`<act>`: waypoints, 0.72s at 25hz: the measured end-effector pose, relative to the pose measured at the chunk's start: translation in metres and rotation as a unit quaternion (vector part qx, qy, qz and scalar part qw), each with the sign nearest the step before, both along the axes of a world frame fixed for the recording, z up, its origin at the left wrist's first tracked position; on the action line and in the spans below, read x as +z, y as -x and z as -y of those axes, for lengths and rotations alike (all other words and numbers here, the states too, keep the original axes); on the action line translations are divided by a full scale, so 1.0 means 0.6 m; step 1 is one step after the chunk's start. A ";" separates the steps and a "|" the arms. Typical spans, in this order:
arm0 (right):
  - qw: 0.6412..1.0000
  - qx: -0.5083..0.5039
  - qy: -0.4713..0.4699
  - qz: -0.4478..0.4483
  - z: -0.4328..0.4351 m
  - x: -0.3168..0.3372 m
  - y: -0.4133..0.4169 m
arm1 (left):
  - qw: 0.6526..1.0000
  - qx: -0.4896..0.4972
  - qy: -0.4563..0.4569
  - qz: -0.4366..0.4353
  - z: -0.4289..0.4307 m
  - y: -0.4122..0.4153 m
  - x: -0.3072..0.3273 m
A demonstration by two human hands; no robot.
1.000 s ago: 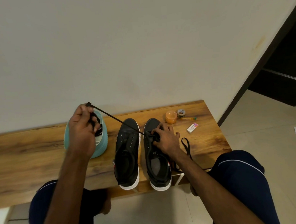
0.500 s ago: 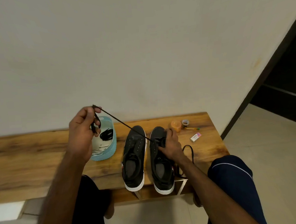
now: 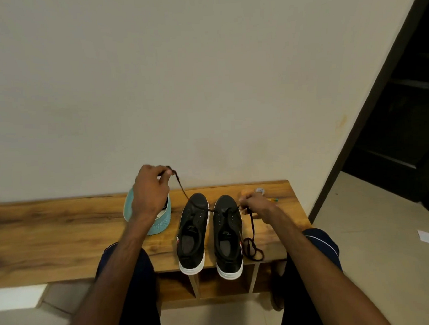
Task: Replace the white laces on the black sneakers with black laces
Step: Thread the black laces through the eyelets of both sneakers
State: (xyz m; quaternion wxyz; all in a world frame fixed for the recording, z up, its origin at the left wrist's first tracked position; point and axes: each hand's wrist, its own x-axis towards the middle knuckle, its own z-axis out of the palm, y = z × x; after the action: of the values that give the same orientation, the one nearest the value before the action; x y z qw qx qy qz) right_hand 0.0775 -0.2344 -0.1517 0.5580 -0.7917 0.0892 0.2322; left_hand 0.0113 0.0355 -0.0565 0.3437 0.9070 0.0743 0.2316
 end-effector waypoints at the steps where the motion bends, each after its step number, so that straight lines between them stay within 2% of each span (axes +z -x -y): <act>1: 0.999 -0.001 -0.011 0.030 -0.003 0.032 -0.003 | 0.999 0.011 -0.042 0.017 0.005 -0.001 0.019; 3: 0.995 0.003 -0.056 0.077 -0.012 0.110 -0.006 | 0.996 0.010 -0.071 0.047 0.019 -0.006 0.068; 4: 0.992 0.008 -0.080 0.093 -0.016 0.149 -0.006 | 0.997 -0.002 -0.050 0.061 0.028 -0.009 0.092; 6: 0.985 0.019 -0.119 0.124 -0.025 0.227 -0.001 | 0.992 -0.055 0.076 0.083 0.048 -0.013 0.143; 8: 0.974 0.028 -0.163 0.153 -0.036 0.297 0.009 | 0.964 -0.120 0.221 0.088 0.069 -0.012 0.191; 10: 0.962 0.036 -0.204 0.177 -0.046 0.359 0.026 | 0.934 -0.167 0.304 0.088 0.085 -0.006 0.236; 13: 0.945 0.037 -0.260 0.196 -0.057 0.424 0.048 | 0.915 -0.191 0.342 0.101 0.098 0.002 0.291; 18: 0.925 0.060 -0.297 0.228 -0.058 0.490 0.078 | 0.908 -0.210 0.338 0.129 0.109 0.020 0.337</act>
State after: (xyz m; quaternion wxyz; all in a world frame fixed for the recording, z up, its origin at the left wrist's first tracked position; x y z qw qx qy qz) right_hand 0.0307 -0.1996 0.1424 0.7579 -0.6251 -0.1611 0.0946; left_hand -0.0007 -0.0297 0.1458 0.6767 0.6938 -0.0892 0.2299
